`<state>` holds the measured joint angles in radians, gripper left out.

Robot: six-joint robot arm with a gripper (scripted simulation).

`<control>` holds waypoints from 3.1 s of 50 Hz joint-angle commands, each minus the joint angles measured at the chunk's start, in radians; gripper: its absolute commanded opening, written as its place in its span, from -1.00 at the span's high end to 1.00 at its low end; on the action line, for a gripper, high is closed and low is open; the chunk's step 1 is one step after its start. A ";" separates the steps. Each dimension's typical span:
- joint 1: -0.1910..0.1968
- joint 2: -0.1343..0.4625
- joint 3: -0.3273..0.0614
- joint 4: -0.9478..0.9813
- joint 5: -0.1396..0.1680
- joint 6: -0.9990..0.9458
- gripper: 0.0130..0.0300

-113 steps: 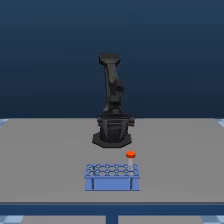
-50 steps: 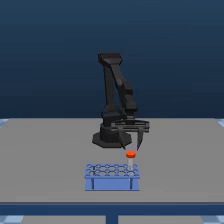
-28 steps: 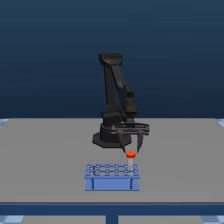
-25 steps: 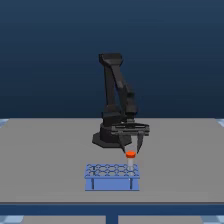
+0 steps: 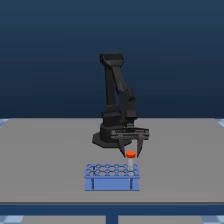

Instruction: Pick up the centrifuge tube on the rack

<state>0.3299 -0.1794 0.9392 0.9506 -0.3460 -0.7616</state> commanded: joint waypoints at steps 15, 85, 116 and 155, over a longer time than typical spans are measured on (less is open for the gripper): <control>0.000 0.010 0.005 -0.036 -0.016 0.049 -1.00; 0.000 -0.059 -0.033 0.233 0.038 -0.235 1.00; 0.000 -0.141 -0.100 0.721 0.060 -0.745 1.00; 0.000 -0.202 -0.180 1.145 0.016 -1.189 1.00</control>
<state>0.3294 -0.3793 0.7626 2.0821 -0.3228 -1.9230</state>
